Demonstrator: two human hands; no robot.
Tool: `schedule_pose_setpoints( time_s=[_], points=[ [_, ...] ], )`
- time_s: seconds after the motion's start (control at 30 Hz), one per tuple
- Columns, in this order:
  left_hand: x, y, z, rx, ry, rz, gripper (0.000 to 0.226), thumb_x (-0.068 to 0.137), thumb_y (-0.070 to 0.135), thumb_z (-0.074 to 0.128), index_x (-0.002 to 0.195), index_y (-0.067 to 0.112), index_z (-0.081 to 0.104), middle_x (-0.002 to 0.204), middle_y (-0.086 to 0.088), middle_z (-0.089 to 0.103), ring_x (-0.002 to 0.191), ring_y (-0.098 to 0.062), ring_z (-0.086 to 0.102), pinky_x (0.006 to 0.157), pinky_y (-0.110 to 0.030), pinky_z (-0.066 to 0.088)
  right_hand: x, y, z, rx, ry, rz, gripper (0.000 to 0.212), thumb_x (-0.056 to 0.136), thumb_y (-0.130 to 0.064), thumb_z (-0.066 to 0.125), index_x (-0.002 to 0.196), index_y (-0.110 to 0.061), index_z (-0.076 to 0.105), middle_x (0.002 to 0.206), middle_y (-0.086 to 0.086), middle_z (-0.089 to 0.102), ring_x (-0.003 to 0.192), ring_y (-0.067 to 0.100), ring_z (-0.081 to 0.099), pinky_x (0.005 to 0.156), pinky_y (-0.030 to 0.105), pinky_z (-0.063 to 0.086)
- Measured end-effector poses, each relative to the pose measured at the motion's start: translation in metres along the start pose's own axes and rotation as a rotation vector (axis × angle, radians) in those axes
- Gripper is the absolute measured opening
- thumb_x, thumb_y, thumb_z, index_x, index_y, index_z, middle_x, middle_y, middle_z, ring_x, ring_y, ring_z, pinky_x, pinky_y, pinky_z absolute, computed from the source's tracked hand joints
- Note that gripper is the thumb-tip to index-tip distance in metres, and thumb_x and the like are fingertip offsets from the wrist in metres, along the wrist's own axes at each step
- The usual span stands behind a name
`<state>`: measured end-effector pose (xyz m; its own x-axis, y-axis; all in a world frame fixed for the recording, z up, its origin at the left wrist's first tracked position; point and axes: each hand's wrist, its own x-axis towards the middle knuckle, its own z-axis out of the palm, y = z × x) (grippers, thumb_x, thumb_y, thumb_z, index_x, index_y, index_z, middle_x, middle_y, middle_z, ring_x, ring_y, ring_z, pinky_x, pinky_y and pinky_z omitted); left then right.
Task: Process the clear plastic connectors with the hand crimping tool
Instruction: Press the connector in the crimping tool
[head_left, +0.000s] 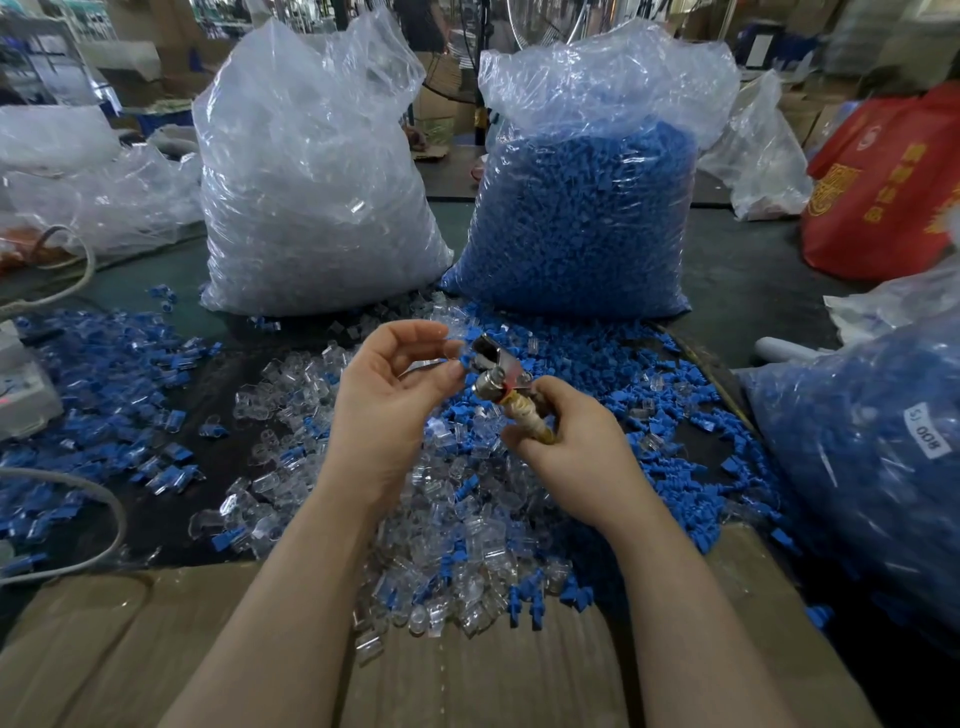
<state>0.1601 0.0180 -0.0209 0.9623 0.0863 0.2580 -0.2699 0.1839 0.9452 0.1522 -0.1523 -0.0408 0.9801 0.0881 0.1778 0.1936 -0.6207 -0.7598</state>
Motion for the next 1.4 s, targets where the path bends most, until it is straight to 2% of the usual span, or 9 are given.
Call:
schedule_pose_setpoints(
  time_s=[0.43,0.6,0.87,1.03,1.1,1.17,1.27,1.37,1.4],
  points=[
    [0.000,0.000,-0.002,0.043,-0.016,0.024,0.030,0.082,-0.011,0.069,0.103,0.010,0.063,0.087,0.000,0.075,0.081,-0.010,0.072,0.072,-0.020,0.056,-0.002,-0.001,0.002,-0.133,0.022,-0.036,0.008,0.084,-0.025,0.060,0.090,-0.026,0.055,0.076,-0.005,0.061,0.070,0.018,0.054,0.062,0.042,0.047],
    [0.000,0.001,-0.002,0.034,-0.030,0.008,0.030,0.082,-0.008,0.069,0.106,0.009,0.062,0.088,0.002,0.075,0.080,-0.009,0.072,0.071,-0.019,0.055,-0.003,-0.002,0.002,-0.178,0.038,-0.041,0.009,0.078,-0.019,0.056,0.080,-0.025,0.050,0.065,-0.003,0.056,0.062,0.018,0.051,0.052,0.037,0.038],
    [0.001,-0.001,-0.003,0.039,-0.029,-0.027,0.033,0.083,-0.006,0.070,0.111,0.009,0.062,0.090,0.002,0.074,0.082,-0.010,0.071,0.073,-0.020,0.055,-0.003,-0.003,0.003,-0.239,0.054,-0.050,0.007,0.078,-0.021,0.055,0.081,-0.025,0.050,0.064,-0.003,0.055,0.061,0.019,0.050,0.051,0.039,0.040],
    [0.002,0.001,-0.005,-0.028,-0.005,-0.102,0.033,0.079,0.000,0.070,0.110,0.011,0.065,0.086,0.003,0.074,0.082,-0.010,0.071,0.072,-0.018,0.055,-0.003,-0.004,0.003,-0.277,0.053,-0.041,0.008,0.070,-0.028,0.047,0.077,-0.029,0.043,0.063,-0.004,0.052,0.058,0.015,0.046,0.048,0.031,0.028],
    [0.006,0.007,-0.014,-0.192,0.089,-0.190,0.032,0.077,0.002,0.067,0.108,0.009,0.066,0.081,0.001,0.074,0.080,-0.011,0.072,0.073,-0.021,0.058,-0.004,-0.002,0.002,-0.282,0.089,-0.030,0.011,0.069,-0.030,0.045,0.079,-0.027,0.044,0.064,-0.005,0.052,0.059,0.015,0.047,0.048,0.032,0.032],
    [0.012,0.013,-0.032,-0.405,0.245,-0.246,0.021,0.081,0.004,0.063,0.100,0.008,0.068,0.076,-0.001,0.072,0.072,-0.009,0.070,0.073,-0.021,0.059,-0.003,-0.001,0.001,-0.275,0.127,-0.015,0.016,0.071,-0.031,0.048,0.087,-0.029,0.048,0.068,-0.007,0.056,0.062,0.014,0.050,0.051,0.033,0.041],
    [0.020,0.023,-0.068,-0.742,0.462,-0.262,0.006,0.088,0.012,0.059,0.087,0.010,0.065,0.072,0.003,0.067,0.065,-0.005,0.066,0.071,-0.018,0.057,-0.002,0.002,0.000,-0.264,0.161,0.005,0.019,0.080,-0.030,0.056,0.093,-0.039,0.047,0.069,-0.010,0.058,0.062,0.009,0.051,0.049,0.029,0.036],
    [0.019,0.021,-0.103,-1.005,0.670,-0.229,0.008,0.096,0.014,0.057,0.089,0.009,0.059,0.071,0.001,0.064,0.060,-0.007,0.065,0.064,-0.018,0.056,-0.002,0.003,0.001,-0.262,0.192,0.022,0.015,0.083,-0.029,0.059,0.090,-0.036,0.048,0.068,-0.010,0.058,0.061,0.008,0.051,0.048,0.027,0.034],
    [0.017,0.016,-0.113,-1.032,0.688,-0.220,0.012,0.099,0.016,0.053,0.090,0.009,0.057,0.073,0.002,0.063,0.061,-0.007,0.064,0.066,-0.016,0.055,-0.002,0.004,0.001,-0.278,0.201,0.026,0.012,0.083,-0.029,0.059,0.089,-0.034,0.049,0.068,-0.010,0.058,0.060,0.008,0.051,0.047,0.027,0.034]
  ],
)
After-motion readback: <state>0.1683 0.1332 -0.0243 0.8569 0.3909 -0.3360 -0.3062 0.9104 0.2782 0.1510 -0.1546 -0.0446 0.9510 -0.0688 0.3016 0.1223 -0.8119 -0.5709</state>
